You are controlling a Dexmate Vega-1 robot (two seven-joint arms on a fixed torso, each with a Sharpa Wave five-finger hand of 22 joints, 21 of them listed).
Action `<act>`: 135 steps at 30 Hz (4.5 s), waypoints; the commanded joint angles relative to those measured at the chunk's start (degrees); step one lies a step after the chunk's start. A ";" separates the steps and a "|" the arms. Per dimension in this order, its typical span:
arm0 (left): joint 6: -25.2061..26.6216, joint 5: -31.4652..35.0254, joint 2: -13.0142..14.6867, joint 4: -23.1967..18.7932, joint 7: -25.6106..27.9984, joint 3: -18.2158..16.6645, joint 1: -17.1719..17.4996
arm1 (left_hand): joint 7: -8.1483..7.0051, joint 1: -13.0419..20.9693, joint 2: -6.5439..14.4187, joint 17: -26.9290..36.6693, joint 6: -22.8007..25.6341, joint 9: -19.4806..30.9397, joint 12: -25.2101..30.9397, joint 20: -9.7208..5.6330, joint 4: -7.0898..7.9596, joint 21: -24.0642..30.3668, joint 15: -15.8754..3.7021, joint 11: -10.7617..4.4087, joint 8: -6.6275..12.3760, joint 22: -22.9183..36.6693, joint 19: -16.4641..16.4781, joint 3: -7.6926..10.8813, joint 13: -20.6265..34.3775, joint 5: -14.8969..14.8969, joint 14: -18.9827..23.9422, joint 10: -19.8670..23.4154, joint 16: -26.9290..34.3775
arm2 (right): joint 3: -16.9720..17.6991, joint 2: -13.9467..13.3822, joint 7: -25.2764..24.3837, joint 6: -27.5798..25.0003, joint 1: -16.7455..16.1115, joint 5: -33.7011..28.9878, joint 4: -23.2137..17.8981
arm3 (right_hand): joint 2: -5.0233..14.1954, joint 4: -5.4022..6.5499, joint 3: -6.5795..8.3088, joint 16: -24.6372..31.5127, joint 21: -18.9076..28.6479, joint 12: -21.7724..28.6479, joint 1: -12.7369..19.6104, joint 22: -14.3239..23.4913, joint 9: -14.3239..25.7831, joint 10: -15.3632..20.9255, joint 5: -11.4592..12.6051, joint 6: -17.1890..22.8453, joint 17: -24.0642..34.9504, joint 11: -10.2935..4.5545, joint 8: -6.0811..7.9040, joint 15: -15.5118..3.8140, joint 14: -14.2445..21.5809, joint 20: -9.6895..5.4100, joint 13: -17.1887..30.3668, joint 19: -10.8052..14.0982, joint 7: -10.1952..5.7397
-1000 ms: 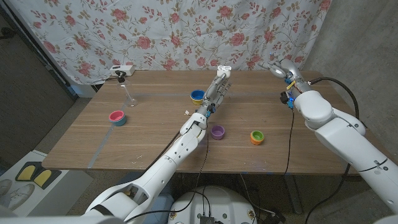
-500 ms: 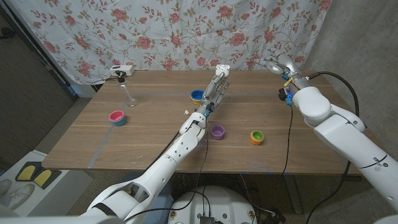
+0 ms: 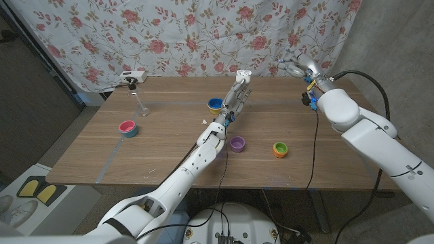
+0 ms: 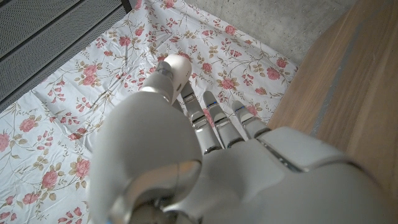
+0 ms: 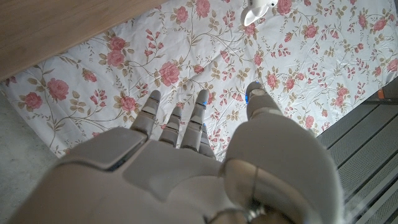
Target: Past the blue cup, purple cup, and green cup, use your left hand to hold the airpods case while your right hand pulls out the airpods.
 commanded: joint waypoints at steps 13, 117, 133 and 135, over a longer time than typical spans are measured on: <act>0.50 0.70 0.35 2.35 -3.61 0.18 -1.39 | -0.11 0.41 0.46 0.57 0.75 -0.36 2.59 0.16 0.16 0.37 -2.18 -3.18 0.83 0.10 -0.08 0.01 4.57 0.24 1.81 2.99 -0.07 | -5.41 -2.99 3.84 -5.23 6.04 -7.92 -2.70 | -0.02 0.15 0.72 1.09 0.37 0.51 1.60 0.16 -0.08 3.31 1.36 -1.11 -0.16 3.61 -0.38 0.84 2.61 0.20 0.35 -0.15 1.73; 3.20 -1.94 1.43 -0.07 -8.49 0.50 0.39 | -0.10 0.28 0.49 1.80 1.35 -3.06 2.50 0.26 0.38 0.47 -2.32 -3.19 1.83 0.10 -0.33 -0.04 4.38 0.02 2.96 3.31 -0.19 | -14.38 -7.75 22.74 -10.58 16.33 -16.00 -6.31 | 0.24 1.28 0.30 1.94 0.18 -2.65 2.01 0.14 -0.12 6.96 6.10 -7.25 -0.21 -2.20 -1.03 -0.59 4.52 0.23 -1.93 -1.18 0.14; 2.75 -1.60 1.58 -0.71 -8.57 0.63 0.56 | -0.10 0.28 0.45 1.94 1.36 -3.44 2.56 0.29 0.37 0.49 -2.35 -3.17 1.94 0.10 -0.31 -0.06 4.43 0.02 3.03 3.34 -0.30 | -15.47 -7.54 24.46 -11.33 17.24 -17.10 -6.29 | 0.36 1.42 0.15 1.92 0.23 -2.75 1.68 0.14 -0.13 6.86 6.19 -7.49 -0.18 -2.23 -0.99 -0.43 4.41 0.22 -1.86 -1.13 0.02; 2.95 -1.90 1.50 -0.52 -8.97 0.59 0.47 | -0.10 0.30 0.44 1.95 1.33 -3.48 2.54 0.26 0.36 0.50 -2.36 -3.18 1.94 0.10 -0.31 -0.05 4.41 0.02 3.02 3.32 -0.32 | -15.62 -7.55 24.75 -11.47 17.39 -17.22 -6.26 | 0.40 1.44 0.14 1.93 0.23 -2.74 1.66 0.14 -0.13 6.90 6.21 -7.49 -0.18 -2.20 -0.98 -0.45 4.40 0.21 -1.85 -1.13 0.02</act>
